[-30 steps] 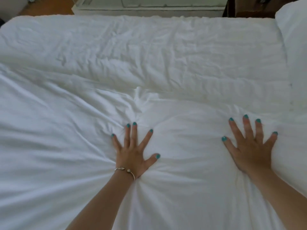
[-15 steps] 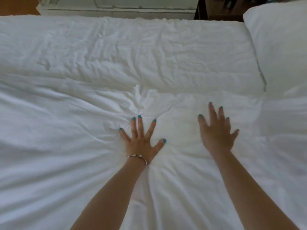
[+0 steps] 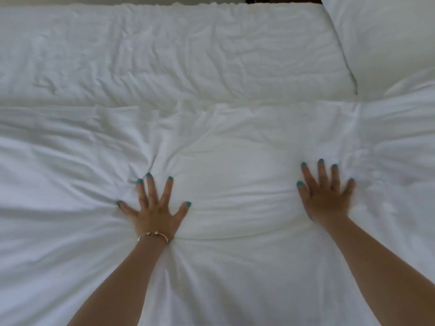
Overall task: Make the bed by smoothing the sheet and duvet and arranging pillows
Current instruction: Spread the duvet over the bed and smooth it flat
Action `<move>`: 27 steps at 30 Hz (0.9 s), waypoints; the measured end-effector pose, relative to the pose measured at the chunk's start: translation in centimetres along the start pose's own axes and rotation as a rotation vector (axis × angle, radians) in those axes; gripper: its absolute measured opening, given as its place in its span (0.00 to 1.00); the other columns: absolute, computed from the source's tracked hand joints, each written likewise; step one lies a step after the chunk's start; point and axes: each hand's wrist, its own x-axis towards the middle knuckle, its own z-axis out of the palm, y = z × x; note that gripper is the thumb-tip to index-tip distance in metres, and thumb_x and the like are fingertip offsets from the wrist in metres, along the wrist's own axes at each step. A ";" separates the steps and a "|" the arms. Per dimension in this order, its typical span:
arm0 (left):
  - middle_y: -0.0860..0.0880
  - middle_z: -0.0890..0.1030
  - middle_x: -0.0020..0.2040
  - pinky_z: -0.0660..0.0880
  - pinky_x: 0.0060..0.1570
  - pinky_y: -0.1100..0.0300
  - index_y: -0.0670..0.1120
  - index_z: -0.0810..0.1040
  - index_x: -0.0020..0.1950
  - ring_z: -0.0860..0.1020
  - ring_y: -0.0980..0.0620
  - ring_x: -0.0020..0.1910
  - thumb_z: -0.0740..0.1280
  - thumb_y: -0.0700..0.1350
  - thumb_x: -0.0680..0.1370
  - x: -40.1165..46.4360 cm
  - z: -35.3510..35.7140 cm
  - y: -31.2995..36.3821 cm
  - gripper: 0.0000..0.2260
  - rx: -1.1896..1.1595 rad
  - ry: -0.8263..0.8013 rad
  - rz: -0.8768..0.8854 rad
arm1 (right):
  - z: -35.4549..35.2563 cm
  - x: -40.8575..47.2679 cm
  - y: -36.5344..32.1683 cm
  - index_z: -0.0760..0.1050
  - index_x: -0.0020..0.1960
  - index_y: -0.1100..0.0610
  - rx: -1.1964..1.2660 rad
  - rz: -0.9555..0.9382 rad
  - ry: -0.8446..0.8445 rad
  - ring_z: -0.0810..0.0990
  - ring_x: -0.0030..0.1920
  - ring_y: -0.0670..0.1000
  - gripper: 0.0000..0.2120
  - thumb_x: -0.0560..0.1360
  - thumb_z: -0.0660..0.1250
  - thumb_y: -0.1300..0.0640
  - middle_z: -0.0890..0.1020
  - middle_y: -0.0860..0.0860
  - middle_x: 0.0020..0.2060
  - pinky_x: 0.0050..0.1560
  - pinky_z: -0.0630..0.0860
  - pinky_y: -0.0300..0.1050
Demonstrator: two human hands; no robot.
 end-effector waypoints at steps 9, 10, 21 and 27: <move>0.49 0.43 0.80 0.42 0.67 0.26 0.63 0.40 0.77 0.43 0.40 0.78 0.42 0.65 0.77 -14.1 -2.7 9.7 0.28 -0.214 -0.112 0.112 | 4.1 -17.0 1.6 0.52 0.78 0.41 0.044 -0.322 0.013 0.56 0.77 0.54 0.27 0.80 0.47 0.41 0.57 0.46 0.77 0.74 0.52 0.60; 0.49 0.47 0.80 0.41 0.66 0.25 0.62 0.46 0.77 0.47 0.40 0.78 0.45 0.65 0.77 -18.5 -1.6 12.1 0.29 -0.192 -0.155 0.308 | 4.5 -17.4 4.4 0.53 0.78 0.40 0.022 -0.297 -0.005 0.56 0.77 0.54 0.27 0.79 0.47 0.40 0.58 0.46 0.77 0.74 0.51 0.59; 0.51 0.23 0.72 0.36 0.69 0.31 0.67 0.24 0.68 0.27 0.47 0.74 0.39 0.68 0.77 -31.6 -2.1 32.1 0.27 -0.225 -0.562 0.444 | -4.5 -18.2 37.3 0.40 0.76 0.34 -0.234 0.119 0.177 0.43 0.78 0.55 0.27 0.78 0.39 0.34 0.44 0.46 0.79 0.71 0.36 0.63; 0.61 0.29 0.75 0.43 0.72 0.33 0.74 0.31 0.68 0.30 0.49 0.75 0.54 0.64 0.79 -32.2 -9.7 46.3 0.30 -0.509 -0.403 0.779 | -7.0 -13.2 42.6 0.30 0.73 0.33 0.430 0.264 0.001 0.50 0.77 0.61 0.43 0.68 0.49 0.21 0.39 0.47 0.78 0.72 0.50 0.67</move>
